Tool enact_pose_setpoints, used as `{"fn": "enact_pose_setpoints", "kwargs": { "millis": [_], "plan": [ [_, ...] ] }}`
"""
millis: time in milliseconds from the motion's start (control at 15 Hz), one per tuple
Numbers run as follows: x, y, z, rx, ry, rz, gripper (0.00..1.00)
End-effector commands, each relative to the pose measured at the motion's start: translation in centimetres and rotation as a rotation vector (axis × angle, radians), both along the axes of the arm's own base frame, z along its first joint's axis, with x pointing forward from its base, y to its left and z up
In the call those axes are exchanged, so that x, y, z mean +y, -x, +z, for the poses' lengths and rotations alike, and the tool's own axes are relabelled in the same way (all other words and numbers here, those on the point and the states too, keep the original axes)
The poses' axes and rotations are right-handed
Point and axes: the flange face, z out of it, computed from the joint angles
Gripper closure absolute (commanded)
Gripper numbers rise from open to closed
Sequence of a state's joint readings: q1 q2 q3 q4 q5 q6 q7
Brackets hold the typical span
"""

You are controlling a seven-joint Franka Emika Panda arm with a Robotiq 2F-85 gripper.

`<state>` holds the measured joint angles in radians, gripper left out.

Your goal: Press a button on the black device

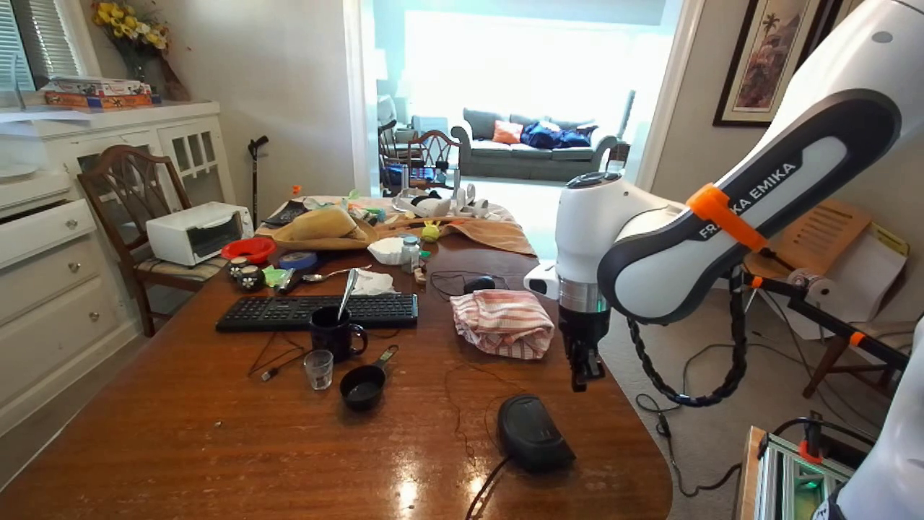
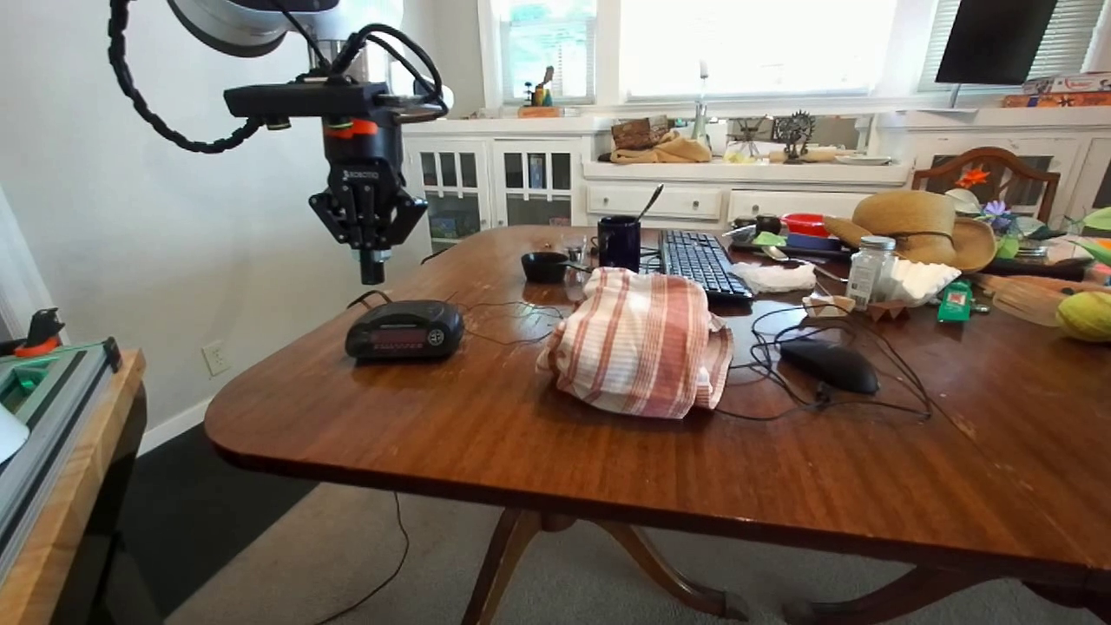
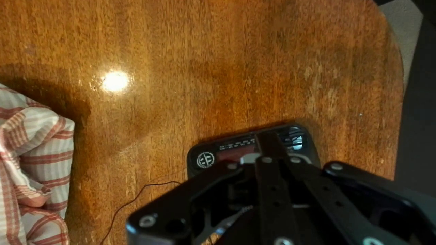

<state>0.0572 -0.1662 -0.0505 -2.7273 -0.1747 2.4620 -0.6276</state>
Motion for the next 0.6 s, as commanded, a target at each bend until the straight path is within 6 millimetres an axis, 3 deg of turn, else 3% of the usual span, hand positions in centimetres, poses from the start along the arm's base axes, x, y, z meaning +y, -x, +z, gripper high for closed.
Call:
{"fn": "enact_pose_setpoints", "kwargs": {
  "millis": [0,533],
  "plan": [
    [0.7,-0.5,-1.2,-0.010,-0.044,0.009,1.00],
    [1.2,-1.3,-2.6,-0.064,-0.086,0.002,1.00]
  ]
}}
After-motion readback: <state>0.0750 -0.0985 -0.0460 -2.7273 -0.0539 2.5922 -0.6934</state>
